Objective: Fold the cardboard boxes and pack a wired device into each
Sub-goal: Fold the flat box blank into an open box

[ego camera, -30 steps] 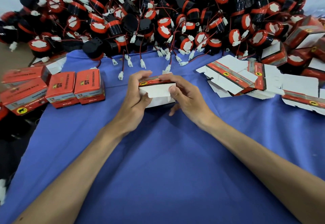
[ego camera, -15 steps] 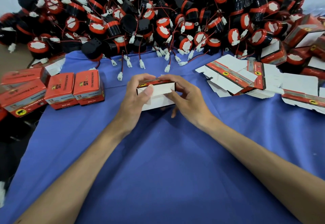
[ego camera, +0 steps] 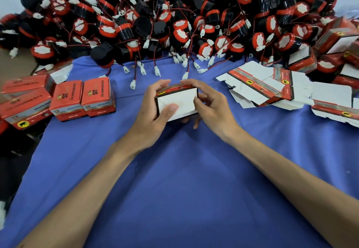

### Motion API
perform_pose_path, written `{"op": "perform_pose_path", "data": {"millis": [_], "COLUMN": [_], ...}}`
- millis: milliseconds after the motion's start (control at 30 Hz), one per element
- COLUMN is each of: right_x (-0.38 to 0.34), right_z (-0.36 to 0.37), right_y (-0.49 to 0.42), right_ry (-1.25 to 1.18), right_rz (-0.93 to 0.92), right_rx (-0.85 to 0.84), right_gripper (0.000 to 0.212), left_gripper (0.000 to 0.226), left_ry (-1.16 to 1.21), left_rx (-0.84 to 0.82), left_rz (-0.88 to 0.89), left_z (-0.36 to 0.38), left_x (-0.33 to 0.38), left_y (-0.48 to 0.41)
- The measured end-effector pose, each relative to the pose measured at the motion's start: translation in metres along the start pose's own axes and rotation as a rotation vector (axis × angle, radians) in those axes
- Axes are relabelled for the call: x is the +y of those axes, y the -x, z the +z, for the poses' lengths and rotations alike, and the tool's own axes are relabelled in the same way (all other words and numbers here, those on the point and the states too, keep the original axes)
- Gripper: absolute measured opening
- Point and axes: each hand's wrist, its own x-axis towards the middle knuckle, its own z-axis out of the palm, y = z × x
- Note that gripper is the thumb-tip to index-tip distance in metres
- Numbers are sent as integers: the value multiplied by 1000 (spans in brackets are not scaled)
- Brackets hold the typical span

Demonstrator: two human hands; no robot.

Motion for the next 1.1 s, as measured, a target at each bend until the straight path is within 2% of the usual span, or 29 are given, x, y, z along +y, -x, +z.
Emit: {"op": "perform_pose_path", "data": {"millis": [133, 233, 333, 467, 600, 700, 767, 867, 1100], "right_x": [-2, -5, -6, -4, -2, -1, -2, -3, -3], "right_z": [-1, -2, -3, 3, 5, 3, 2, 2, 2], "right_y": [3, 3, 5, 6, 5, 4, 2, 1, 4], "right_ry": [-59, -144, -178, -44, 13, 6, 8, 43, 85], "right_rz": [-6, 14, 28, 18, 29, 47, 52, 40, -7], "right_rx": [-43, -78, -147, -107, -37, -29, -22, -14, -59], "right_gripper": [37, 35, 36, 37, 33, 32, 30, 30, 41], "left_gripper": [54, 37, 31, 37, 45, 55, 53, 45, 38], "left_ry": [-53, -81, -53, 23, 186, 98, 17, -77, -127], "left_rx": [45, 117, 158, 109, -68, -128, -126, -67, 40], "left_rz": [71, 113, 120, 59, 43, 47, 54, 82, 77], "left_z": [1, 1, 1, 0, -7, -9, -9, -7, -5], "left_x": [-1, 0, -1, -4, -5, -6, -5, -6, -7], "left_y": [0, -2, -4, -1, 2, 4, 2, 1, 1]}}
